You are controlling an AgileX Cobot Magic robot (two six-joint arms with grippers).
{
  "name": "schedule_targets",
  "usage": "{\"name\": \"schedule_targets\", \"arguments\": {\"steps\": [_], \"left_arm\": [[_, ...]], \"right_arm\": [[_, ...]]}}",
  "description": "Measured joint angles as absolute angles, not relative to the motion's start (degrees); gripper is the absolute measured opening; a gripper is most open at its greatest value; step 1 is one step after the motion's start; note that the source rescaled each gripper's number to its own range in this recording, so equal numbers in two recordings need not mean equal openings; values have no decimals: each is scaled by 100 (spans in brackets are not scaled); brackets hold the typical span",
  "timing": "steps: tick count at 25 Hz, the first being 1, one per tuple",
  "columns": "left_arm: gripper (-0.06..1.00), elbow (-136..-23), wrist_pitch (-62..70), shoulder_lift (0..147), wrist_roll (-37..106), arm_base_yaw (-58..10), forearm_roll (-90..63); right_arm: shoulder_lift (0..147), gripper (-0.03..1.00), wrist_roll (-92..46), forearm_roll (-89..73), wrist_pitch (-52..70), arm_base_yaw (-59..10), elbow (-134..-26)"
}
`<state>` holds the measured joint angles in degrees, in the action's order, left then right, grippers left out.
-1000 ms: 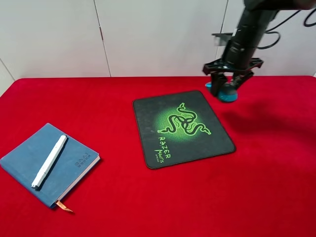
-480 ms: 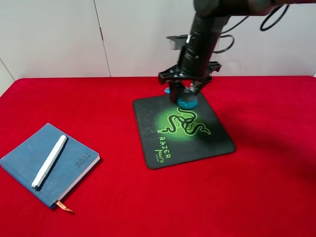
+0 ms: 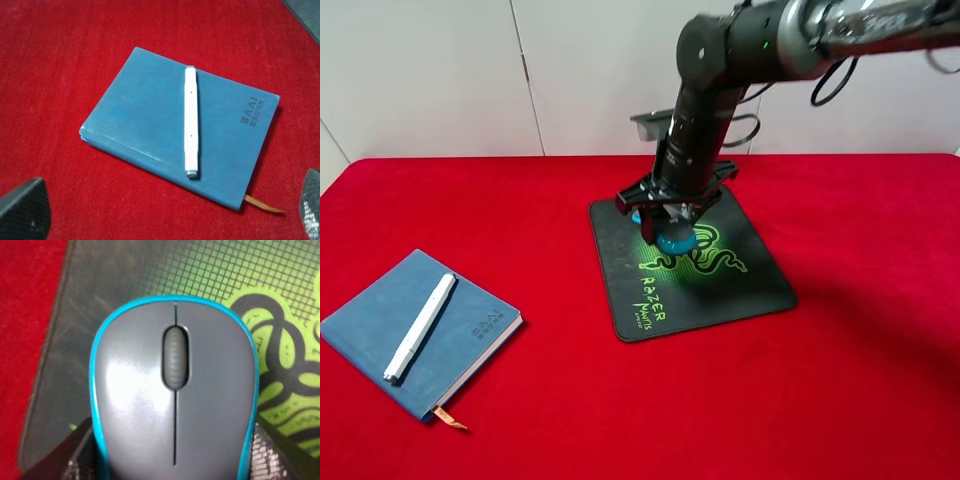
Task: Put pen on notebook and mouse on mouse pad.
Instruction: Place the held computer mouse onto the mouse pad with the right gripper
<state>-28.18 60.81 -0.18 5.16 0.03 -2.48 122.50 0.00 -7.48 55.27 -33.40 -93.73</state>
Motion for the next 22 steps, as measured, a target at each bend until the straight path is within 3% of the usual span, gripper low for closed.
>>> {"name": "schedule_targets", "arguments": {"steps": [20, 21, 22], "left_arm": [[100, -2818, 6081, -18, 520, 3, -248], [100, -2818, 6081, -18, 520, 3, -248], [100, -2818, 6081, -18, 520, 3, -248]], "right_arm": [[12654, 3, 62, -390, 5151, -3340, -9373], [12654, 19, 124, -390, 5151, -3340, -9373], [12654, 49, 229, -390, 5145, -3340, -9373]]}}
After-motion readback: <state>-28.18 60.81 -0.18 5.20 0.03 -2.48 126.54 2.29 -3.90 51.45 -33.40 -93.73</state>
